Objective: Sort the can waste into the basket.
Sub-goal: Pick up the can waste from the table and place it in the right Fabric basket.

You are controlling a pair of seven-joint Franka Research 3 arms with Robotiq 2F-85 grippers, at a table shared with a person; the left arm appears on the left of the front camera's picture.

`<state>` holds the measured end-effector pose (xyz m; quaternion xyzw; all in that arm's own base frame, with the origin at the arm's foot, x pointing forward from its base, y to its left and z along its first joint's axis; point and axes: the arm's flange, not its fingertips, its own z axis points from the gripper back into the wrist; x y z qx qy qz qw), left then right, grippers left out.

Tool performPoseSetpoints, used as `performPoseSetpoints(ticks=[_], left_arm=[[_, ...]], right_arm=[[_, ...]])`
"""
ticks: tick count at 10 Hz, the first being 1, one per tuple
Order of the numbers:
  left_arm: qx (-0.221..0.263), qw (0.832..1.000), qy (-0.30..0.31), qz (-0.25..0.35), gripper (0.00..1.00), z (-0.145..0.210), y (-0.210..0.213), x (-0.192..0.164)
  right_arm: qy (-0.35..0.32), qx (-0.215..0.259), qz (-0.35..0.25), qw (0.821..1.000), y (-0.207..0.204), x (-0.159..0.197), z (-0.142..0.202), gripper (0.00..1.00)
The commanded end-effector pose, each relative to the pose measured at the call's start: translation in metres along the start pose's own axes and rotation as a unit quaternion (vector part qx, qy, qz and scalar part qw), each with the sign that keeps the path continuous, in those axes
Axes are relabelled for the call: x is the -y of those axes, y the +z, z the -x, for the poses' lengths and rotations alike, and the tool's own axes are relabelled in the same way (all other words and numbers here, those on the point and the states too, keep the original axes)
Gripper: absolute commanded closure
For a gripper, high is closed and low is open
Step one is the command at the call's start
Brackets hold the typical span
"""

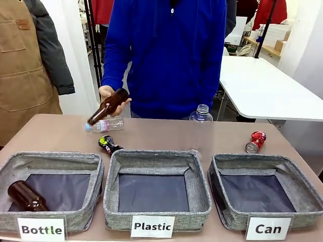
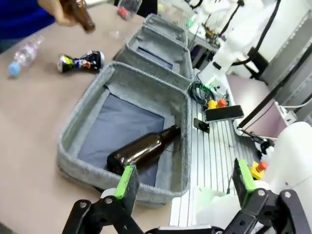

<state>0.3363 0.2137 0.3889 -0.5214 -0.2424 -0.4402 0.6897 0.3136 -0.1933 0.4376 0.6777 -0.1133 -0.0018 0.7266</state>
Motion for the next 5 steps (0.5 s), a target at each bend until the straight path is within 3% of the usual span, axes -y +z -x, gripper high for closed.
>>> performPoseSetpoints(ticks=[1,3,5], left_arm=[[-0.052,0.999,0.008,-0.014,0.0,-0.06,-0.028,0.004],[-0.129,0.991,0.005,-0.026,0.0,-0.11,-0.046,0.001],[-0.124,0.99,0.058,-0.022,0.0,-0.097,-0.016,-0.005]], right_arm=[[0.012,-0.006,0.0,1.0,0.002,-0.001,0.002,0.0],[0.012,-0.006,0.0,1.0,0.002,-0.001,0.002,0.0],[0.012,-0.006,0.0,1.0,0.002,-0.001,0.002,0.0]])
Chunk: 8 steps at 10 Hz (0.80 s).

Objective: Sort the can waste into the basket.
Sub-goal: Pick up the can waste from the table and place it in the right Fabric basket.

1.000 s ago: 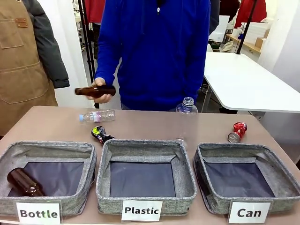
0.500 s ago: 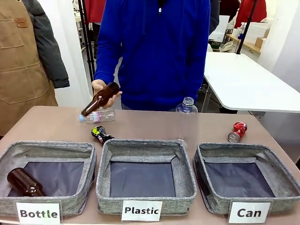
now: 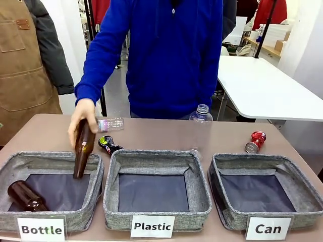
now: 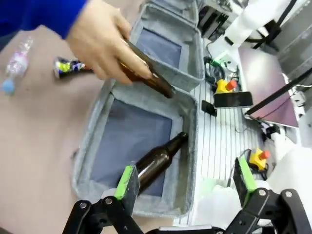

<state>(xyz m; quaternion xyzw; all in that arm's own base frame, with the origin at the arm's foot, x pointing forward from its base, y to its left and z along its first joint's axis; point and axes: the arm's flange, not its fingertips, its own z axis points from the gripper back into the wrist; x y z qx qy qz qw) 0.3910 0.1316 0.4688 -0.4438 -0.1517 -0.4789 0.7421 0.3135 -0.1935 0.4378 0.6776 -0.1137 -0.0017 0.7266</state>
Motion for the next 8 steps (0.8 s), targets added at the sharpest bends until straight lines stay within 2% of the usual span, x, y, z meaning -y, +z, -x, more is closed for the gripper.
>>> performPoseSetpoints(ticks=[1,3,4,6,8], left_arm=[[0.019,0.999,0.047,0.018,0.0,0.053,0.031,-0.007],[0.086,0.993,0.085,0.015,0.0,0.11,0.041,0.002],[0.109,0.992,0.068,0.016,0.0,0.128,0.035,0.006],[0.135,0.989,0.058,0.002,0.0,0.14,0.03,-0.002],[0.136,0.988,0.068,0.007,0.0,0.139,0.026,-0.009]], right_arm=[[0.012,-0.006,0.0,1.0,0.002,-0.001,0.002,0.0],[0.012,-0.006,0.0,1.0,0.002,-0.001,0.002,0.0],[0.012,-0.006,0.0,1.0,0.002,-0.001,0.002,0.0],[0.012,-0.006,0.0,1.0,0.002,-0.001,0.002,0.0],[0.012,-0.006,0.0,1.0,0.002,-0.001,0.002,0.0]])
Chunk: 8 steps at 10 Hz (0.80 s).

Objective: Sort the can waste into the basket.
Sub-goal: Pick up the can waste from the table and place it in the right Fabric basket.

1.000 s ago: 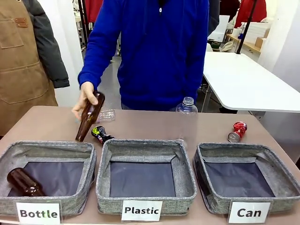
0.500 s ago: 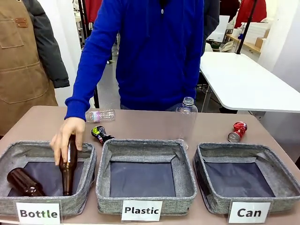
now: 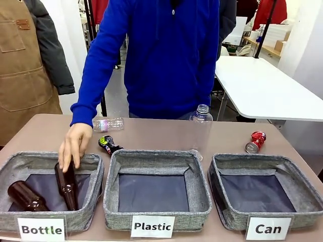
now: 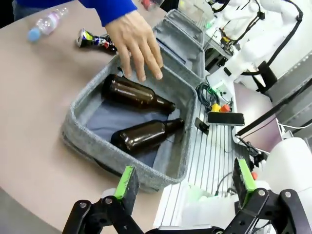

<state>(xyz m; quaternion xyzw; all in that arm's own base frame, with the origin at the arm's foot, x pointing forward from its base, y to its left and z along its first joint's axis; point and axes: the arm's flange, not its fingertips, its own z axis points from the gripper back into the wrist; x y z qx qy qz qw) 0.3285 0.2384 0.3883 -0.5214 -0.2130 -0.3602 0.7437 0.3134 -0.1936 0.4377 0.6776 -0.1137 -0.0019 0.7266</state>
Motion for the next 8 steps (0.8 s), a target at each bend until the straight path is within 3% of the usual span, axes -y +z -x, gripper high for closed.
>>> performPoseSetpoints(ticks=[1,3,5,8], left_arm=[[-0.004,1.0,-0.008,-0.002,0.0,-0.01,-0.004,-0.004],[-0.027,1.0,-0.014,-0.005,0.0,-0.034,-0.013,-0.001],[-0.052,0.998,-0.038,-0.011,0.0,-0.084,-0.044,0.003],[-0.2,0.977,-0.063,-0.048,0.0,-0.205,-0.131,-0.005]], right_arm=[[0.012,-0.006,0.0,1.0,0.002,-0.001,0.002,0.0],[0.012,-0.006,0.0,1.0,0.002,-0.001,0.002,0.0],[0.012,-0.006,0.0,1.0,0.002,-0.001,0.002,0.0],[0.012,-0.006,0.0,1.0,0.002,-0.001,0.002,0.0]])
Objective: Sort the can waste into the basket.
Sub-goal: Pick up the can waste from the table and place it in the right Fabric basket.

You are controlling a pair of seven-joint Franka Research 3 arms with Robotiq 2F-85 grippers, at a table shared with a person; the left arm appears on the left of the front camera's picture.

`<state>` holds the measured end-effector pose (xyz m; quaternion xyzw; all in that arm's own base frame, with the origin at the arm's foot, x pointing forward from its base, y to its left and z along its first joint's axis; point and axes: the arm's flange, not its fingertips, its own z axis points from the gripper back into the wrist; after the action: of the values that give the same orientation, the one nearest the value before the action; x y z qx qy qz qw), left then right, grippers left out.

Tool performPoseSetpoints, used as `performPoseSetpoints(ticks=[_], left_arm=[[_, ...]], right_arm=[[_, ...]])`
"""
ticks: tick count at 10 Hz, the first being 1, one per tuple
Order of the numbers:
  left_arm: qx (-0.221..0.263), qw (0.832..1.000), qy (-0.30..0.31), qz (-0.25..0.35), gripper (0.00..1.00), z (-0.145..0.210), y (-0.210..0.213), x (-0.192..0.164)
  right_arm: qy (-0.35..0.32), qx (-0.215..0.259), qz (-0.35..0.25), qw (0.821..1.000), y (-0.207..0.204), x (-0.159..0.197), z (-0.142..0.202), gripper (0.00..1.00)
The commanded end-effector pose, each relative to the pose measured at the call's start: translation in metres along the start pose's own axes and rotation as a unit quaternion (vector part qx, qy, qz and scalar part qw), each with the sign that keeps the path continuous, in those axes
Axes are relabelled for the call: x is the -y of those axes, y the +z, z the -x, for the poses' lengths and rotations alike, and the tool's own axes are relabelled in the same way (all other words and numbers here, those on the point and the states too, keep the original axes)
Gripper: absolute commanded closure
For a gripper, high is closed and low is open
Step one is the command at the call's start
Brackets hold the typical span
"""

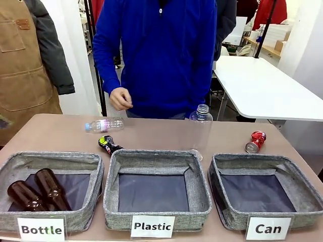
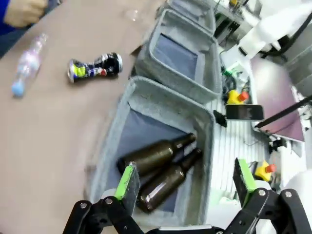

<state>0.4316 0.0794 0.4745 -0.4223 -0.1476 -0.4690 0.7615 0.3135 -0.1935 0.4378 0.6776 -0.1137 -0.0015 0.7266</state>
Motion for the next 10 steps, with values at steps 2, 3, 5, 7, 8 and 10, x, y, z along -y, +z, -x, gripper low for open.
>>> performPoseSetpoints(ticks=[2,3,5,7,8,10], left_arm=[[-0.15,0.987,-0.042,-0.029,0.0,-0.116,-0.074,-0.032],[-0.192,0.978,-0.058,-0.047,0.0,-0.153,-0.106,-0.041],[-0.261,0.956,-0.101,-0.09,0.0,-0.208,-0.161,-0.059],[-0.284,0.937,-0.165,-0.121,0.0,-0.223,-0.186,-0.073],[-0.302,0.922,-0.197,-0.138,0.0,-0.222,-0.201,-0.082],[-0.32,0.899,-0.256,-0.154,0.0,-0.216,-0.216,-0.091]], right_arm=[[0.012,-0.006,0.0,1.0,0.002,-0.001,0.002,0.0],[0.012,-0.006,0.0,1.0,0.002,-0.001,0.002,0.0],[0.012,-0.006,0.0,1.0,0.002,-0.001,0.002,0.0],[0.012,-0.006,0.0,1.0,0.002,-0.001,0.002,0.0],[0.012,-0.006,0.0,1.0,0.002,-0.001,0.002,0.0],[0.012,-0.006,0.0,1.0,0.002,-0.001,0.002,0.0]])
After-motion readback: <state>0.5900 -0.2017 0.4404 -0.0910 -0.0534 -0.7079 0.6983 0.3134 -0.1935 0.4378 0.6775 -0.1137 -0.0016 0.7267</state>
